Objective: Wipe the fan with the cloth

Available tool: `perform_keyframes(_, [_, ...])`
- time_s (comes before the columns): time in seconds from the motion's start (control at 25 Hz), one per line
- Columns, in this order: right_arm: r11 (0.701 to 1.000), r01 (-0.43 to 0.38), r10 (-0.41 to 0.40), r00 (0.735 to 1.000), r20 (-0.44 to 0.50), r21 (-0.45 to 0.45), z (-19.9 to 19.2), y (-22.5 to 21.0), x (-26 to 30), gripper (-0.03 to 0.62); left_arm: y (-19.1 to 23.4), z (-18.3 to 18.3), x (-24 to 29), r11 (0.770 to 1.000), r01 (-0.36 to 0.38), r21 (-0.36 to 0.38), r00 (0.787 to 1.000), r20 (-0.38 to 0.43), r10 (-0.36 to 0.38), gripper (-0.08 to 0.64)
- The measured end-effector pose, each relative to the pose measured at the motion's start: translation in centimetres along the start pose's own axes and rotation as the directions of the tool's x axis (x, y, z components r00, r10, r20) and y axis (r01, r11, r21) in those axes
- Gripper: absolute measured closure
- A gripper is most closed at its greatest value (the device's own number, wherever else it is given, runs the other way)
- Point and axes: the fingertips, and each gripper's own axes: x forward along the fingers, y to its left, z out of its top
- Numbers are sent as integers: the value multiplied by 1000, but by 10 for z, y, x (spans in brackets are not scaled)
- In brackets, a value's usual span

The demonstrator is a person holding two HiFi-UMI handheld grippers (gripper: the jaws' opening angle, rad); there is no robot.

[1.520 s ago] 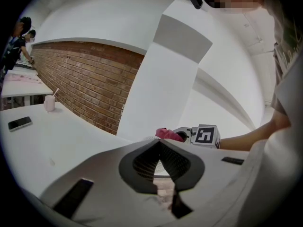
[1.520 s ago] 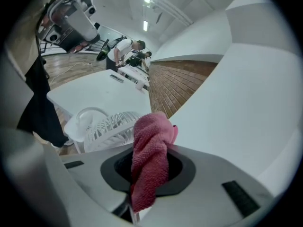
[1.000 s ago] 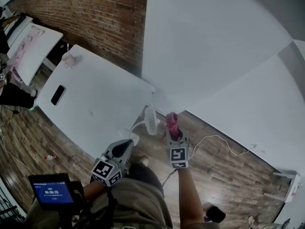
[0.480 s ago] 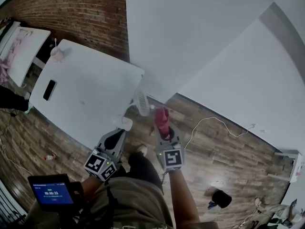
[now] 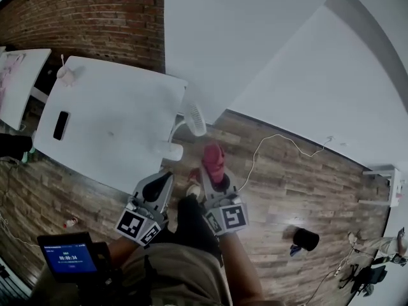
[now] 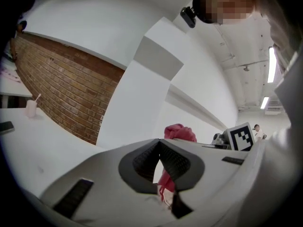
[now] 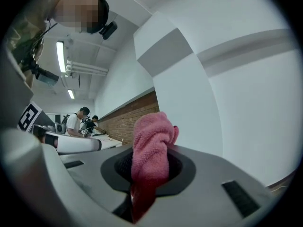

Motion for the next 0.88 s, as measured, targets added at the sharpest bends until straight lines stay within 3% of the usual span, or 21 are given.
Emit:
perform_keyframes(0.2, [999, -13, 10, 998, 64, 34, 5, 16, -6, 505, -18, -9, -1, 995, 90, 51, 996, -7, -90, 538])
perform_keyframes(0.36, [998, -39, 33, 994, 101, 58, 17, 23, -12, 505, -39, -20, 3, 989, 139, 57, 989, -61, -135, 464])
perform_keyframes(0.48, [996, -58, 49, 991, 127, 65, 38, 41, -27, 505, -53, -21, -16, 986, 145, 81, 989, -49, -141, 433])
perform_keyframes(0.6, [996, -86, 82, 990, 117, 23, 52, 42, -34, 505, -65, -24, -11, 983, 162, 89, 986, -56, -157, 400])
perform_keyframes(0.76, [995, -99, 98, 994, 58, 14, 48, 38, -33, 505, -68, -48, 6, 978, 188, 89, 975, -132, -176, 292])
perform_keyframes(0.88, [994, -114, 113, 991, 77, 8, 53, 45, -40, 504, -84, -43, 8, 972, 221, 84, 965, -164, -205, 259])
